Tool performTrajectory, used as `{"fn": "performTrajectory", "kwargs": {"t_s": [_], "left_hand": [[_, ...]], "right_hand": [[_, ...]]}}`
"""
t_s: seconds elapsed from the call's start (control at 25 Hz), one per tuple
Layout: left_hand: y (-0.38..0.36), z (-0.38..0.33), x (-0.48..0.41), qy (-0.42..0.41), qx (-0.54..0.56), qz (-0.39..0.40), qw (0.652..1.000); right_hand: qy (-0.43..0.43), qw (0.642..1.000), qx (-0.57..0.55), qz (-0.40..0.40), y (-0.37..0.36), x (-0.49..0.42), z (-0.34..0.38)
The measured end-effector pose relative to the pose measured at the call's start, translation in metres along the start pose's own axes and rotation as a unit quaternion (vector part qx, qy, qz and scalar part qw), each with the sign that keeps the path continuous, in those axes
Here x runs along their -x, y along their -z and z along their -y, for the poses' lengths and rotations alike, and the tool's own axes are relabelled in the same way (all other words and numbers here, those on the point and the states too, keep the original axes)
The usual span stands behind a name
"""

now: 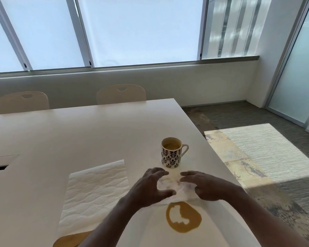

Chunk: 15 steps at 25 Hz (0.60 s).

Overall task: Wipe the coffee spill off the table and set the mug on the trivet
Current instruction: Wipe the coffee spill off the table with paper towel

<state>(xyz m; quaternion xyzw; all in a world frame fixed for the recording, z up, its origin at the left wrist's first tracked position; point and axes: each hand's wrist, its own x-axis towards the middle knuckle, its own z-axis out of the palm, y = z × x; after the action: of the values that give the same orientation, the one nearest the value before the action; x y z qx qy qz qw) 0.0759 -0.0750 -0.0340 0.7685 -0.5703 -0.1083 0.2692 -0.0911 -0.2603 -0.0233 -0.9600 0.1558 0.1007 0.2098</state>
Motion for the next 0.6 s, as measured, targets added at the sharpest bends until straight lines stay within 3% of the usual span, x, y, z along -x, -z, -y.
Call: {"fn": "performTrajectory", "kwargs": {"t_s": [0.08, 0.16, 0.36, 0.6], "left_hand": [[0.001, 0.006, 0.015, 0.022, -0.032, 0.106, 0.994], [0.001, 0.008, 0.023, 0.016, -0.068, 0.133, 0.989], [-0.003, -0.011, 0.036, -0.033, -0.063, 0.031, 0.997], [-0.009, -0.018, 0.076, -0.065, -0.043, 0.038, 0.996]], "right_hand": [[-0.007, 0.998, 0.033, 0.054, -0.001, 0.006, -0.002], [0.008, 0.998, 0.055, 0.042, -0.001, 0.010, -0.001], [0.059, 0.990, 0.060, -0.110, -0.011, 0.022, 0.009], [0.079, 0.988, 0.024, -0.133, -0.028, 0.061, 0.015]]}}
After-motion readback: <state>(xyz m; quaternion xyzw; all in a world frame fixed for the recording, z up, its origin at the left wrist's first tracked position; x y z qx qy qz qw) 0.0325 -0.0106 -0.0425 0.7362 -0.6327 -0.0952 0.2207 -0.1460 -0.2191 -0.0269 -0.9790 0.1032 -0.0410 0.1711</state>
